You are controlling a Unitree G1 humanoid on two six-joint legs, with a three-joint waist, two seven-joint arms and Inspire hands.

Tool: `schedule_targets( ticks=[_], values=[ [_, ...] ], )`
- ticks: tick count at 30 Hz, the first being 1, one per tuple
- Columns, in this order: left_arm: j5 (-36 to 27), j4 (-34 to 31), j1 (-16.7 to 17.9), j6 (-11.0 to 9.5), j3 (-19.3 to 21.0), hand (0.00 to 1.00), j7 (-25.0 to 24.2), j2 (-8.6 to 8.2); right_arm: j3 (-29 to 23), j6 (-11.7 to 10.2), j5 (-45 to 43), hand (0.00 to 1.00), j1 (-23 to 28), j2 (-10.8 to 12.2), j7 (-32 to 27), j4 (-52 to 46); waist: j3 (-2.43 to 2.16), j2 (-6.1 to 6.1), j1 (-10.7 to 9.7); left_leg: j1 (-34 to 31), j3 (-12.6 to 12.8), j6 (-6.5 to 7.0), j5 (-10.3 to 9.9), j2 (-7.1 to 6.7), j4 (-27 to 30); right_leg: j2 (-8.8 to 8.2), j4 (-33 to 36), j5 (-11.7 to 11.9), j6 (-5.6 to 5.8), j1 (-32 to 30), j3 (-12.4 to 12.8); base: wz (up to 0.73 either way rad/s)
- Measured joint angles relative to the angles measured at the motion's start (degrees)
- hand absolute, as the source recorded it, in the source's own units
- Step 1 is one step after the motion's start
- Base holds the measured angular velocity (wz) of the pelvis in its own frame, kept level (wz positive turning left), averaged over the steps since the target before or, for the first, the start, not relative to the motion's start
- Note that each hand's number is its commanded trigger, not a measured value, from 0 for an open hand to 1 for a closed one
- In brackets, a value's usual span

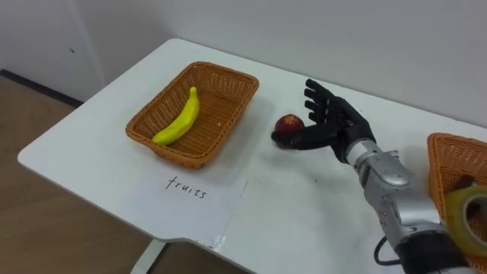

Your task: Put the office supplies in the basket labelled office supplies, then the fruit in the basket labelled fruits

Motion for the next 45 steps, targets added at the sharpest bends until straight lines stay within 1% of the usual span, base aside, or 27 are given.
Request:
schedule_targets(
  ticks=[5,7,8,10,11,13,14,15,17,18,19,21,22,23,24,26,27,28,31,32,36,38,42,45],
  values=[
    [-0.2,0.4,0.0,0.0,-0.1,0.00,-0.1,0.00,0.1,-0.3,-1.9,0.00,0.0,0.0,-0.6,0.6,0.08,0.06,0.1,0.0,0.0,0.00,0.0,0.00,0.1,-0.25,0.4,-0.1,-0.04,-0.1,-0.5,0.00],
    [-0.3,0.3,0.0,0.0,-0.2,0.00,-0.2,0.03,0.1,-0.3,-1.9,0.00,0.1,0.0,-1.0,0.6,0.45,0.37,0.1,0.0,0.0,0.01,0.0,0.00,0.2,-0.67,1.1,-0.5,-0.09,-0.2,-1.0,0.03],
    [-1.2,0.3,0.0,0.0,-0.7,0.00,-0.2,0.21,0.1,-0.3,-1.5,0.00,0.1,0.0,-1.3,0.7,0.47,0.33,-0.1,-0.3,0.0,0.01,0.0,-0.02,0.2,-0.97,1.2,-0.9,0.00,-0.3,-1.4,0.14],
    [-1.5,-0.3,-0.2,-0.1,-1.4,0.00,-0.2,0.71,0.1,-1.2,-1.2,0.00,0.1,0.1,-1.6,1.9,0.43,0.30,-0.2,-1.2,0.0,0.02,0.0,-0.02,0.5,-1.01,1.1,-0.9,0.02,-0.5,-2.2,0.20],
    [-1.8,-0.5,-0.5,-0.6,-1.4,0.00,-0.1,0.98,0.1,-1.5,-1.4,0.00,0.0,0.1,-1.7,3.2,0.22,0.00,-0.3,-2.0,0.1,0.00,0.0,-0.01,0.8,-0.94,1.2,-0.9,-0.01,-1.2,-2.4,0.18],
    [-2.3,-0.8,-0.7,-1.0,-1.4,0.00,-0.1,0.98,0.0,-1.5,-1.3,0.00,-0.8,0.1,-1.9,5.6,0.22,0.08,0.0,-3.3,0.2,-0.01,0.0,0.02,1.9,-0.88,2.1,-0.9,-0.07,-2.5,-2.4,0.10],
    [-2.5,-0.8,-1.0,-1.0,-1.4,0.00,-0.2,0.95,-0.1,-1.5,-1.2,0.00,-1.6,0.0,-2.2,7.2,0.12,0.05,0.1,-4.3,0.2,-0.01,0.0,0.06,2.3,-0.90,2.4,-1.0,-0.12,-3.4,-2.4,0.03],
    [-2.9,-0.8,-1.3,-1.0,-1.4,0.00,-0.2,1.00,-0.1,-1.5,-1.2,0.00,-2.4,0.0,-2.8,8.3,0.15,0.24,0.3,-5.4,0.2,-0.03,0.1,0.05,2.6,-0.94,3.2,-1.0,-0.16,-4.5,-2.5,0.04],
    [-3.6,-0.9,-1.8,-1.0,-1.4,0.00,-0.2,1.23,-0.1,-1.6,-1.2,0.00,-3.6,0.0,-3.6,9.1,0.29,0.46,0.2,-7.3,0.2,-0.07,0.2,0.04,2.8,-1.17,4.4,-1.2,-0.44,-6.4,-2.5,0.00],
    [-4.1,-0.8,-2.5,-1.1,-1.5,0.00,-0.1,1.72,-0.1,-1.6,-1.1,0.00,-4.1,0.0,-4.0,9.6,0.43,0.30,0.2,-8.2,0.2,-0.11,0.5,0.03,2.8,-1.40,5.1,-1.3,-0.60,-7.5,-2.5,0.00],
    [-4.6,-0.6,-2.9,-1.1,-1.5,0.00,0.0,1.95,-0.1,-1.8,-1.0,0.00,-4.3,0.0,-4.2,9.9,0.48,0.23,0.2,-8.7,0.2,-0.13,0.7,0.04,2.9,-1.47,5.4,-1.4,-0.67,-8.3,-2.5,0.00],
    [-5.7,-0.1,-4.5,-1.1,-2.8,0.00,0.5,2.45,0.0,-3.3,-0.9,0.00,-6.3,0.0,-4.8,11.5,0.87,0.47,0.1,-10.5,0.2,-0.26,1.0,-0.01,3.5,-1.64,6.4,-1.5,-0.92,-10.1,-2.6,0.00],
    [-5.9,-0.1,-4.9,-1.2,-3.1,0.00,0.6,2.48,0.0,-3.8,-0.9,0.00,-6.7,-0.1,-4.9,11.9,0.93,0.48,0.1,-10.9,0.2,-0.29,1.1,0.00,3.5,-1.69,6.7,-1.6,-0.99,-10.5,-2.6,0.00],
    [-6.2,0.0,-5.6,-1.4,-3.5,0.00,0.7,2.51,0.0,-4.4,-0.9,0.00,-7.5,-0.1,-5.1,12.9,1.12,0.37,0.1,-11.4,0.3,-0.32,1.2,-0.04,3.5,-1.92,7.2,-1.7,-1.13,-11.4,-2.5,0.00],
    [-6.2,0.1,-6.3,-2.0,-3.5,0.00,0.7,2.50,0.0,-5.0,-0.9,0.00,-8.2,-0.1,-5.4,13.9,1.20,0.29,0.1,-12.1,0.3,-0.37,1.3,0.01,3.6,-1.90,7.3,-1.8,-1.23,-12.1,-2.4,0.00],
    [-6.3,0.2,-7.1,-2.5,-3.7,0.00,0.9,2.49,0.0,-6.0,-0.9,0.00,-8.9,-0.1,-5.5,15.2,1.40,0.04,0.2,-12.7,0.3,-0.48,1.5,0.11,3.7,-1.84,7.5,-1.9,-1.38,-12.8,-2.3,0.00],
    [-6.6,0.2,-7.5,-2.7,-4.1,0.00,1.2,2.49,0.0,-6.2,-0.9,0.00,-9.6,-0.1,-5.6,15.6,1.48,-0.15,0.3,-13.5,0.4,-0.55,1.6,0.14,4.0,-1.88,8.2,-2.0,-1.55,-13.9,-2.0,-0.04],
    [-6.7,0.2,-7.7,-2.7,-4.3,0.00,1.3,2.47,0.0,-6.3,-0.9,0.00,-9.9,-0.1,-5.9,15.6,1.48,-0.19,0.3,-14.0,0.5,-0.60,1.6,0.21,4.2,-1.83,8.3,-2.1,-1.63,-14.4,-1.8,-0.06],
    [-6.9,0.1,-8.3,-2.8,-5.5,0.00,1.4,2.41,-0.1,-7.3,-0.9,0.00,-10.5,-0.1,-6.7,15.8,1.54,-0.28,0.4,-15.9,0.5,-0.75,1.7,0.34,4.8,-1.87,9.2,-2.1,-1.86,-16.6,-1.4,-0.03],
    [-7.9,0.2,-8.4,-2.8,-5.8,0.00,1.7,2.41,-0.1,-7.8,-1.1,0.00,-10.5,-0.1,-6.9,15.8,1.55,-0.33,0.6,-16.1,0.7,-0.78,1.7,0.36,4.8,-1.93,9.5,-2.1,-1.92,-17.1,-1.4,-0.07],
    [-9.3,1.0,-9.4,-3.1,-5.8,0.00,2.9,2.41,-0.1,-8.7,-1.3,0.00,-11.2,-0.1,-7.1,17.0,1.66,-0.49,0.9,-17.2,1.4,-0.78,1.7,0.66,5.7,-2.02,10.3,-2.3,-2.12,-18.1,-1.3,-0.03],
    [-10.1,1.3,-10.1,-3.1,-5.9,0.00,3.2,2.52,0.0,-8.9,-1.3,0.00,-12.2,-0.1,-7.1,18.2,1.79,-0.61,0.9,-17.8,1.9,-0.78,1.7,0.99,6.1,-1.96,10.5,-2.2,-2.24,-18.5,-1.2,0.00],
    [-10.2,2.2,-12.0,-3.5,-6.5,0.00,4.2,2.48,0.1,-9.3,-1.7,0.00,-13.7,0.0,-7.1,20.8,1.94,-0.83,1.6,-18.3,1.9,-0.86,1.8,1.27,6.5,-1.86,10.5,-2.2,-2.45,-19.2,-1.1,0.00],
    [-11.3,2.4,-12.1,-3.8,-7.9,0.00,4.3,2.60,0.5,-9.9,-1.6,0.00,-14.4,0.0,-6.5,22.1,2.01,-0.90,1.6,-18.3,2.1,-0.86,1.8,1.32,6.2,-1.88,10.5,-2.1,-2.54,-19.2,-1.1,0.00]
  ],
)
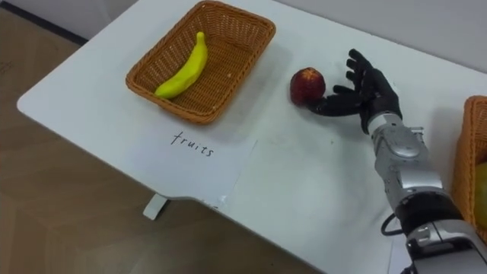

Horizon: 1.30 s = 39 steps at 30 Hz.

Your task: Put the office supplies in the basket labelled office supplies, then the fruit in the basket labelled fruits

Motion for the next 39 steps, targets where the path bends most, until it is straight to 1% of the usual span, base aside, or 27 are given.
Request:
schedule_targets(
  ticks=[4,6,9,11,13,15,18,21,26,39],
  values=[
    [-0.1,0.0,0.0,-0.7,-1.6,0.00,-0.2,-0.02,1.1,-0.6,0.1,0.00,-0.3,0.0,0.5,0.1,0.08,-0.20,0.0,0.0,0.5,-0.01,0.0,0.23,0.0,-0.01,-0.1,0.2,-0.20,0.0,-0.1,-0.07],
    [-1.2,0.4,-0.6,-0.8,-2.6,0.00,-0.4,0.04,2.5,-1.4,0.2,0.00,-0.5,-0.1,0.6,0.0,0.10,-0.17,0.1,0.0,0.9,-0.03,0.0,0.71,0.0,0.14,-0.3,0.3,-0.37,0.0,0.0,-0.09],
    [-1.4,2.2,-1.8,-1.7,-4.4,0.00,-0.7,0.20,3.9,-2.5,0.0,0.00,-0.5,-0.1,0.5,0.0,0.16,-0.06,0.1,0.1,1.2,-0.04,0.0,0.77,0.0,0.14,-0.3,0.3,-0.39,0.0,0.2,-0.05],
    [-1.5,2.9,-2.3,-1.9,-4.5,0.00,-0.8,0.21,4.1,-2.9,-0.2,0.00,-0.5,0.2,0.5,-0.1,0.21,0.01,0.2,0.1,1.4,-0.04,0.0,0.76,0.0,0.17,-0.2,0.3,-0.39,-0.1,0.5,-0.06],
    [-1.5,3.2,-2.7,-2.0,-4.5,0.00,-0.8,0.21,4.3,-3.0,-0.9,0.00,-0.5,0.4,0.5,-0.7,0.22,0.03,0.6,0.0,1.9,-0.06,0.0,0.77,-0.1,0.25,0.1,0.3,-0.41,-0.6,1.3,-0.14],
    [-1.5,3.9,-3.6,-2.1,-4.5,0.00,-0.7,0.20,5.5,-3.1,-1.0,0.00,-0.3,0.4,0.5,-2.1,0.23,0.03,1.2,-0.1,2.5,-0.08,0.0,0.89,-0.6,0.27,0.6,0.2,-0.49,-1.3,1.7,-0.13],
    [-1.5,4.4,-4.4,-2.1,-4.5,0.00,-0.5,0.23,7.1,-3.7,-1.8,0.00,-0.3,0.4,0.7,-2.6,0.22,0.02,1.6,-0.1,2.7,-0.16,0.0,1.05,-0.7,0.41,0.6,0.2,-0.57,-1.3,2.0,-0.01],
    [-1.6,4.4,-4.4,-2.9,-4.5,0.00,-0.5,0.23,8.6,-3.6,-2.7,0.00,-0.3,0.6,1.1,-4.3,0.21,0.00,1.6,-0.1,2.6,-0.23,0.1,1.09,-0.7,0.55,0.6,0.2,-0.59,-1.4,2.2,0.00],
    [-2.2,4.4,-4.4,-3.0,-4.5,0.00,-0.4,0.23,8.7,-3.6,-2.8,0.00,-0.3,0.6,1.2,-4.5,0.13,-0.12,1.7,-0.1,2.8,-0.23,0.1,1.07,-0.7,0.89,0.7,0.2,-0.58,-1.4,2.5,0.00],
    [-2.2,4.5,-4.4,-3.0,-4.6,0.00,0.0,0.22,9.2,-3.6,-4.2,0.00,-0.3,0.7,1.0,-4.5,0.01,-0.30,1.9,0.2,3.0,-0.32,0.1,1.12,-0.7,0.84,0.6,0.2,-0.58,-1.4,2.9,0.00]
  ],
)
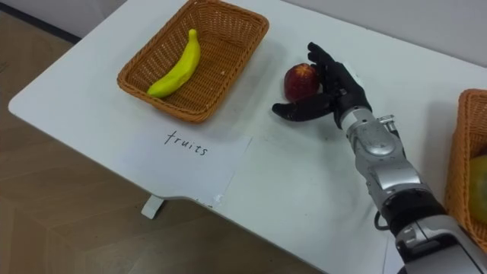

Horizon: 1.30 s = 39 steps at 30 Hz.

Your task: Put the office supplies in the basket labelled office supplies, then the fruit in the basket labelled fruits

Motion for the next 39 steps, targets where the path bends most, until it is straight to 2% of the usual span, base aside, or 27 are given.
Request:
schedule_targets(
  ticks=[8,11,12,13,14,19,23,29,39],
  values=[
    [0.1,0.3,0.0,0.0,0.0,0.00,0.1,-0.01,0.5,0.0,-0.7,0.00,0.0,0.0,-0.5,0.0,-0.05,-0.19,0.0,-0.1,0.0,-0.04,0.0,0.02,0.0,-0.08,-0.1,0.0,-0.01,0.0,-0.2,0.00],
    [0.1,1.1,-0.1,0.0,0.1,0.00,-0.1,-0.02,0.4,0.0,-5.4,0.00,0.0,0.0,-0.5,0.0,-0.02,-0.15,-0.2,-0.1,-0.2,-0.04,0.0,0.05,0.3,-0.29,-0.3,0.0,-0.05,0.4,-1.4,0.07],
    [0.0,1.3,-0.1,0.0,0.0,0.00,-0.2,-0.03,0.4,0.0,-7.1,0.62,0.0,-0.1,-0.5,0.0,-0.02,-0.14,-0.2,-0.1,-0.1,-0.04,0.0,0.05,0.3,-0.33,-0.3,0.0,-0.06,0.5,-1.5,0.06],
    [0.0,1.2,0.0,0.0,0.0,0.00,-0.2,-0.02,0.4,0.0,-7.8,0.94,0.0,-0.1,-0.5,0.0,-0.02,-0.14,-0.2,-0.1,-0.1,-0.03,0.0,0.05,0.3,-0.34,-0.3,0.0,-0.06,0.5,-1.5,0.00],
    [0.0,1.2,0.0,0.1,0.0,0.00,-0.2,-0.02,0.3,0.0,-9.8,1.00,0.0,-0.1,-0.6,0.0,-0.01,-0.13,-0.2,-0.1,-0.1,-0.03,0.0,0.05,0.3,-0.34,-0.3,0.0,-0.07,0.4,-1.5,0.00],
    [0.0,1.2,0.0,0.1,0.0,0.00,-0.2,-0.02,0.4,0.1,-17.8,1.00,-0.6,-0.6,-3.4,0.1,0.00,-0.19,0.1,0.0,0.0,-0.05,0.0,0.01,-0.1,-0.41,-0.2,-0.1,-0.10,0.2,-1.5,0.00],
    [0.0,1.4,0.0,0.2,0.0,0.00,-0.3,-0.01,0.6,0.7,-22.8,1.00,-1.2,-0.7,-4.2,0.0,0.15,-0.73,0.1,-0.1,0.0,-0.14,0.1,-0.03,-0.3,-0.39,-0.2,-0.1,-0.15,0.2,-1.5,0.00],
    [0.0,1.4,-0.1,1.0,0.0,0.00,-0.6,0.00,0.5,3.2,-25.0,1.00,-2.9,-0.9,-5.7,0.1,0.04,-1.41,0.3,-0.2,0.0,-0.14,0.1,-0.03,-0.4,0.03,-1.1,-0.1,-0.12,0.6,-2.1,0.05],
    [0.0,1.4,-1.1,1.3,0.1,0.00,-0.6,0.08,1.2,4.9,-23.9,1.00,-3.2,-1.0,-5.4,-0.5,0.02,-1.52,1.1,-0.1,0.0,-0.17,0.1,-0.08,-0.9,-0.33,-1.2,-0.2,-0.04,0.7,-2.3,0.00]
  ],
)
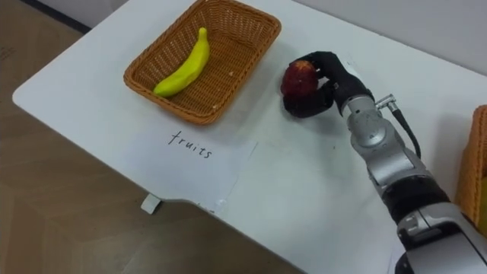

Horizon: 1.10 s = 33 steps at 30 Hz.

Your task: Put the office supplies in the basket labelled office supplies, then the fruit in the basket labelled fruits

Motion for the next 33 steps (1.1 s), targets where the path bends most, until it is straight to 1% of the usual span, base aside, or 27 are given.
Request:
schedule_targets(
  ticks=[7,9,11,12,16,19,22,24,25,27,28,29,31,33],
  values=[
    [0.0,-0.1,-0.5,-0.1,0.0,0.00,0.2,0.33,0.5,0.6,0.1,1.00,0.0,-0.2,0.2,0.0,0.00,-0.01,-0.1,0.5,0.0,0.02,0.0,-0.16,0.0,-0.14,-0.3,-0.1,0.11,0.8,-0.4,0.02],
    [0.0,0.0,-0.5,-0.1,0.0,0.00,0.3,0.82,1.3,0.8,-0.2,1.00,0.1,-1.3,1.1,-0.3,-0.01,-0.01,-0.1,1.0,0.0,0.02,0.0,-0.01,-0.1,0.41,-1.3,0.1,0.23,1.8,-0.6,0.08],
    [0.0,-0.1,-0.4,-0.2,0.0,0.00,0.3,1.39,2.2,0.9,-0.5,1.00,0.1,-2.3,2.3,-1.3,-0.02,-0.03,-0.2,1.3,-0.1,0.01,0.0,0.03,-0.2,0.42,-1.9,0.2,0.30,2.4,-0.6,0.10],
    [0.1,0.0,-0.4,-0.2,0.1,0.00,0.3,1.64,2.2,0.9,-0.7,1.00,0.1,-2.4,3.0,-1.7,-0.02,-0.03,-0.5,1.3,-0.1,0.02,0.0,0.02,-0.3,0.46,-2.0,0.2,0.30,2.7,-0.8,0.09],
    [0.2,0.0,-0.2,-0.3,0.1,0.00,0.1,1.74,2.6,0.9,-0.9,1.00,0.1,-2.4,4.2,-2.1,-0.06,-0.07,-1.1,2.5,0.0,0.02,0.0,-0.08,-0.8,0.79,-2.2,0.2,0.41,3.9,-0.9,0.02],
    [0.1,0.0,0.2,-0.4,0.2,0.00,-0.6,1.84,2.8,1.1,-0.8,1.00,0.7,-2.4,6.2,-2.7,-0.19,-0.18,-1.3,4.4,0.1,0.01,0.0,-0.20,-1.9,0.41,-3.2,0.3,0.49,5.8,-1.4,0.01],
    [-0.1,-0.2,0.5,-0.4,1.0,0.00,-0.9,1.91,2.9,1.9,-0.7,1.00,2.4,-3.3,7.9,-6.6,-0.36,-0.41,-1.6,5.4,0.1,0.01,0.0,-0.22,-2.3,0.44,-4.1,0.3,0.56,6.9,-1.4,0.00],
    [0.0,-0.8,1.6,-0.7,3.0,0.00,-1.2,2.00,2.9,2.7,-0.7,1.00,2.9,-3.8,9.3,-9.9,-0.43,-0.48,-2.6,6.5,-0.1,0.00,0.0,-0.34,-2.5,0.48,-4.5,0.4,0.69,8.4,-1.7,0.06],
    [0.0,-0.8,1.8,-0.8,3.6,0.00,-1.2,2.02,2.9,2.7,-0.7,1.00,2.9,-3.9,9.5,-11.0,-0.43,-0.48,-3.0,6.8,-0.2,0.01,0.0,-0.36,-2.6,0.47,-4.9,0.4,0.73,8.8,-1.9,0.04],
    [0.3,-0.7,2.8,-1.0,5.3,0.00,-1.2,2.04,2.9,2.7,-0.5,1.00,2.8,-5.0,10.0,-14.7,-0.69,-0.77,-3.7,8.9,-0.1,-0.02,0.0,-0.49,-4.1,0.46,-5.5,0.4,0.81,10.4,-2.0,0.00],
    [0.7,-0.6,3.1,-1.1,5.8,0.00,-1.2,2.03,2.8,2.7,-0.5,1.00,2.8,-5.3,10.2,-15.3,-0.76,-0.88,-3.7,9.5,-0.1,-0.03,0.0,-0.52,-4.4,0.52,-6.0,0.4,0.88,11.0,-2.0,0.00],
    [1.2,-0.4,3.7,-1.1,6.9,0.00,-1.1,2.00,2.7,2.7,-0.7,1.00,2.7,-5.5,10.6,-15.9,-0.98,-1.17,-3.7,10.8,-0.1,-0.04,0.0,-0.58,-4.6,0.63,-6.5,0.5,1.02,12.5,-1.9,0.00],
    [1.2,0.0,4.8,-1.1,8.1,0.00,-1.0,2.07,2.6,3.0,-0.8,1.00,2.7,-5.7,11.5,-16.6,-1.58,-1.81,-4.4,12.7,-0.2,-0.03,0.0,-0.81,-5.0,0.86,-8.0,0.7,1.35,14.8,-1.9,0.08],
    [1.2,0.0,6.0,-1.1,9.0,0.00,-1.0,2.08,2.6,3.6,-0.9,1.00,2.7,-6.5,11.9,-19.5,-1.87,-2.35,-4.9,14.5,-0.5,-0.03,0.0,-0.89,-6.1,1.22,-9.1,0.8,1.58,16.9,-2.0,0.09]
  ],
)
